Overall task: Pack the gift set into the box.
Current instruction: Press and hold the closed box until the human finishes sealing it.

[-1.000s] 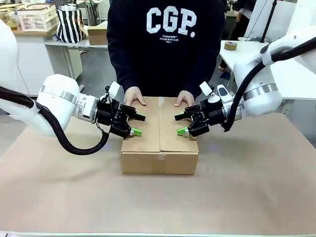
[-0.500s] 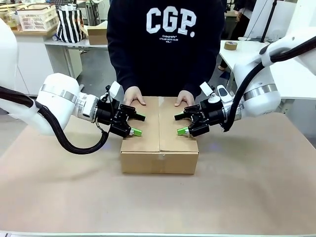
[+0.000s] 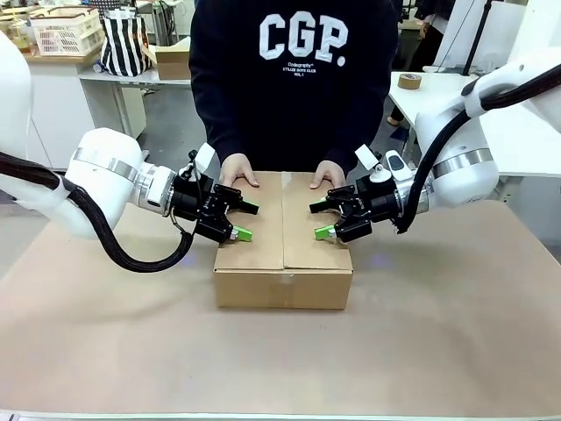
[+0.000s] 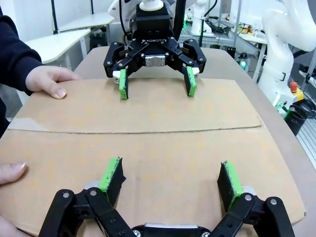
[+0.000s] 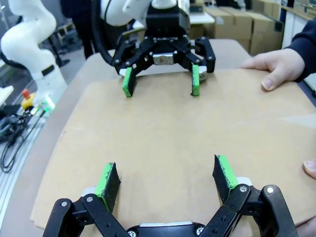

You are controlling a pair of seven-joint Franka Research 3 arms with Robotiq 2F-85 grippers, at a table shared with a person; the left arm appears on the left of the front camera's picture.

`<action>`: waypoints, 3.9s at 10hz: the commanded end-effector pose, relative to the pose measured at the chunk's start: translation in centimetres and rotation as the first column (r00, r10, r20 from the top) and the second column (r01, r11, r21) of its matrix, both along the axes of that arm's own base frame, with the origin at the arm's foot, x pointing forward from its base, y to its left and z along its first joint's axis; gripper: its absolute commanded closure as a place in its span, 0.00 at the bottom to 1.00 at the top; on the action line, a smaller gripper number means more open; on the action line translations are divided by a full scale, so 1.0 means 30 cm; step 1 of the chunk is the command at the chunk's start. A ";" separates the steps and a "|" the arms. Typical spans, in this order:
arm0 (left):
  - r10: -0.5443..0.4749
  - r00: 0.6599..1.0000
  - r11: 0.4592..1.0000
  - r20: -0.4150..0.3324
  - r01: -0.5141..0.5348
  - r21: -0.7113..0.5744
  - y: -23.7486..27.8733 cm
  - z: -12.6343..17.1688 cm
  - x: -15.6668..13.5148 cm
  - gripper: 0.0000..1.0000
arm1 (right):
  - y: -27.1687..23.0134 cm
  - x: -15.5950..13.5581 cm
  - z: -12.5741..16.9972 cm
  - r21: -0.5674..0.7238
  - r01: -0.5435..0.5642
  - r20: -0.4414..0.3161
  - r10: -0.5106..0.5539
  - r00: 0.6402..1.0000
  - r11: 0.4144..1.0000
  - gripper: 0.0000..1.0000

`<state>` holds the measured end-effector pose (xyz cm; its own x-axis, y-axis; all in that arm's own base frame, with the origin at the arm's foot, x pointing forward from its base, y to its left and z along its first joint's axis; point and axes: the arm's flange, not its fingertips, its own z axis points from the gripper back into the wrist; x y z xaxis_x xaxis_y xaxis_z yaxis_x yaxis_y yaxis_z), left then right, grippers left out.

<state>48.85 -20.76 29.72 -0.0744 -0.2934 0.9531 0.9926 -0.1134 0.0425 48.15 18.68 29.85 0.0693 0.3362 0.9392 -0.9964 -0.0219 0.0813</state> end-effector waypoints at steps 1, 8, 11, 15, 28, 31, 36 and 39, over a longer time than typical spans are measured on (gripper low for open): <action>0.008 1.000 1.000 -0.002 -0.008 -0.009 0.005 -0.011 -0.006 0.00 | 0.001 -0.002 -0.004 -0.007 0.003 -0.002 -0.003 1.000 1.000 0.00; 0.008 1.000 1.000 -0.002 -0.008 -0.009 0.005 -0.011 -0.006 0.00 | 0.001 -0.002 -0.004 -0.007 0.003 -0.002 -0.003 1.000 1.000 0.00; 0.008 1.000 1.000 -0.002 -0.008 -0.009 0.005 -0.011 -0.006 0.00 | 0.001 -0.002 -0.004 -0.007 0.003 -0.002 -0.003 1.000 1.000 0.00; 0.008 1.000 1.000 -0.002 -0.008 -0.009 0.005 -0.011 -0.006 0.00 | 0.001 -0.002 -0.004 -0.007 0.003 -0.002 -0.003 1.000 1.000 0.00; 0.008 1.000 1.000 -0.002 -0.008 -0.009 0.005 -0.011 -0.006 0.00 | 0.001 -0.002 -0.004 -0.007 0.003 -0.002 -0.003 1.000 1.000 0.00; 0.008 1.000 1.000 -0.002 -0.008 -0.009 0.005 -0.011 -0.006 0.00 | 0.001 -0.002 -0.004 -0.007 0.003 -0.002 -0.003 1.000 1.000 0.00; 0.008 1.000 1.000 -0.002 -0.008 -0.009 0.005 -0.011 -0.006 0.00 | 0.001 -0.002 -0.004 -0.007 0.003 -0.002 -0.003 1.000 1.000 0.00; 0.008 1.000 1.000 -0.002 -0.008 -0.009 0.005 -0.011 -0.006 0.00 | 0.001 -0.002 -0.004 -0.007 0.003 -0.002 -0.003 1.000 1.000 0.00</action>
<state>48.84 -20.75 29.74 -0.0731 -0.2894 0.9544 0.9926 -0.1137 0.0416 48.15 18.69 29.95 0.0675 0.3357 0.9396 -0.9966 -0.0218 0.0794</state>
